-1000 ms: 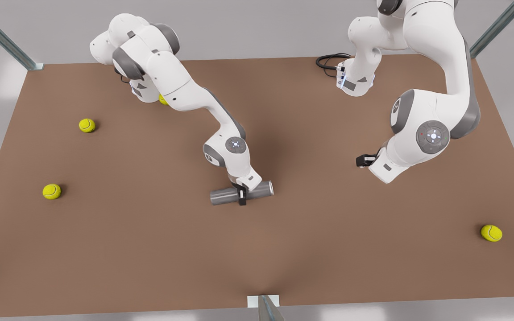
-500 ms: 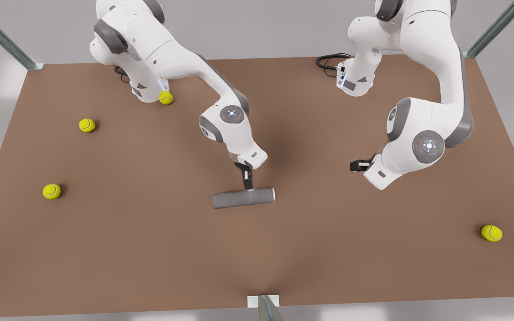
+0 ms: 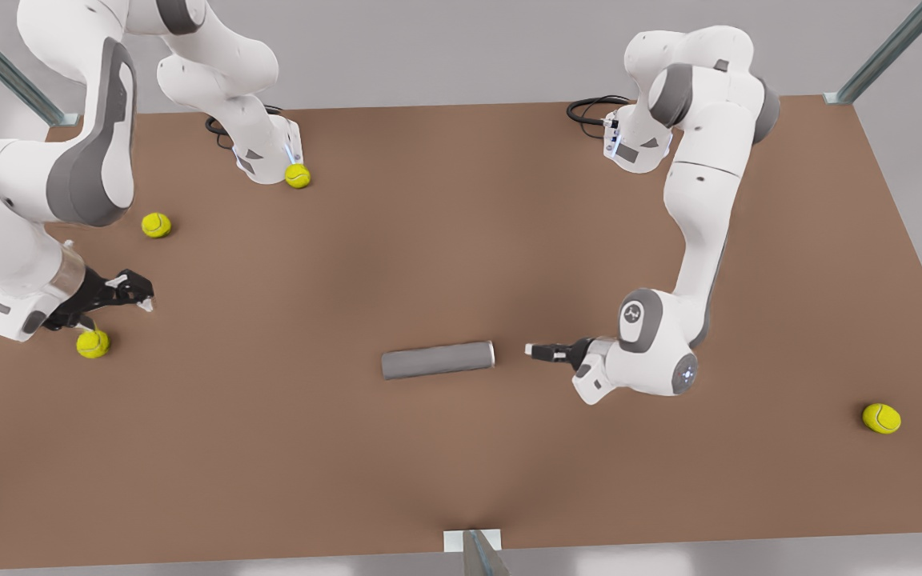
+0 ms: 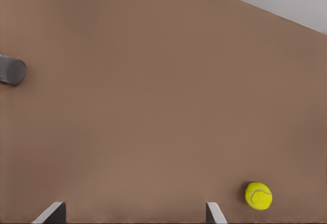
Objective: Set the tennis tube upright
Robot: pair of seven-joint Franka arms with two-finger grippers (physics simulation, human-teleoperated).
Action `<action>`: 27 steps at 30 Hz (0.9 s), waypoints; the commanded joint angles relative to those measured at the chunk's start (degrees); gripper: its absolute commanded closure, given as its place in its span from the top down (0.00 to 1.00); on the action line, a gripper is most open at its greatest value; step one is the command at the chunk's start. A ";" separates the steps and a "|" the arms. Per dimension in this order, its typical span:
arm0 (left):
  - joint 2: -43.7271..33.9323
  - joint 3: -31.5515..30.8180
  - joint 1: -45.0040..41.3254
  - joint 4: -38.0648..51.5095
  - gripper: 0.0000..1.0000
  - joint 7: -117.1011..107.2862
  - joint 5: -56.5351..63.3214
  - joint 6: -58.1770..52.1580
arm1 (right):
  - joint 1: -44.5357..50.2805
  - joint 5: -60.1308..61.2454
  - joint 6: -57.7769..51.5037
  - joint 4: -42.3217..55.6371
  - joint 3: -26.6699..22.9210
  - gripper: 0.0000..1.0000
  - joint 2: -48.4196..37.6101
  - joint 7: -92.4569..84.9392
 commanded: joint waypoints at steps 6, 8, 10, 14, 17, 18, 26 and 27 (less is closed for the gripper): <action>2.66 -1.04 -2.57 0.16 1.00 13.13 -6.86 12.99 | -0.70 -2.70 -10.79 2.63 1.10 1.00 -0.06 20.55; 3.89 -1.04 -2.92 0.16 1.00 13.13 -6.95 14.13 | -19.08 -4.27 -10.97 2.89 21.85 1.00 -0.15 21.16; 4.24 -1.04 -4.24 0.16 1.00 13.13 -7.83 14.31 | -17.85 -4.63 -10.97 3.06 22.03 1.00 -0.15 21.25; 5.38 -1.04 -4.41 -0.80 1.00 13.39 -10.11 15.63 | -17.85 -4.81 -10.44 2.98 21.94 1.00 0.64 21.16; 5.91 -1.04 -5.56 -0.71 1.00 13.39 -10.64 16.95 | -17.76 -5.42 -10.44 2.98 22.03 1.00 1.26 21.16; 5.91 -1.04 -5.64 -0.80 1.00 13.39 -10.64 16.86 | -17.76 -5.42 -10.44 2.98 22.03 1.00 1.17 21.16; 7.41 -1.48 -7.23 -1.15 1.00 13.48 -12.84 16.86 | -17.67 -5.51 -10.62 2.71 22.03 1.00 1.17 21.07; 7.49 -1.48 -7.14 -1.07 1.00 13.48 -12.84 16.95 | -17.67 -5.51 -10.62 2.71 22.03 1.00 1.17 21.07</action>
